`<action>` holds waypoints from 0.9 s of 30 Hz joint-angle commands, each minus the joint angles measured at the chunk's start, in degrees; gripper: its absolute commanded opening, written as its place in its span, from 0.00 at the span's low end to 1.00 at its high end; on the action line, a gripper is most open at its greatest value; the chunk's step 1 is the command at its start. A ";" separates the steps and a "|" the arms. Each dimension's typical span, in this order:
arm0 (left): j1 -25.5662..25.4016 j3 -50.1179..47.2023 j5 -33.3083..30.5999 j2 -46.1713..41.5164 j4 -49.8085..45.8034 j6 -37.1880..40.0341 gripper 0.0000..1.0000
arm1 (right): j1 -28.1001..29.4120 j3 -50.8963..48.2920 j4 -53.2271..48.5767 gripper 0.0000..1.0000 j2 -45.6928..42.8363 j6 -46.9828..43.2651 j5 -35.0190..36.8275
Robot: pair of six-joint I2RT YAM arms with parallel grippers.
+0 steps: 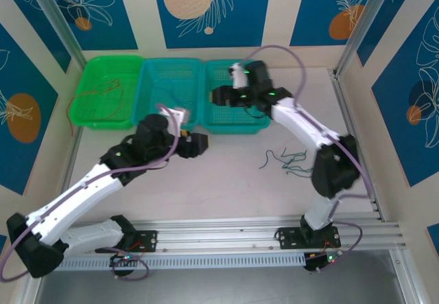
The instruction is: Untangle the cables
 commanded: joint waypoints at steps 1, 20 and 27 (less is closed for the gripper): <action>-7.01 2.64 -2.23 5.98 5.20 -1.37 0.79 | -5.60 -10.65 1.00 0.63 -13.49 2.99 -1.88; -18.85 29.94 -12.89 54.16 5.48 3.78 0.74 | -14.89 -36.36 -29.17 0.69 -64.06 15.45 23.00; -18.11 39.31 -16.82 63.78 -1.10 9.98 0.66 | -14.96 -34.92 -28.31 0.69 -62.47 14.45 22.41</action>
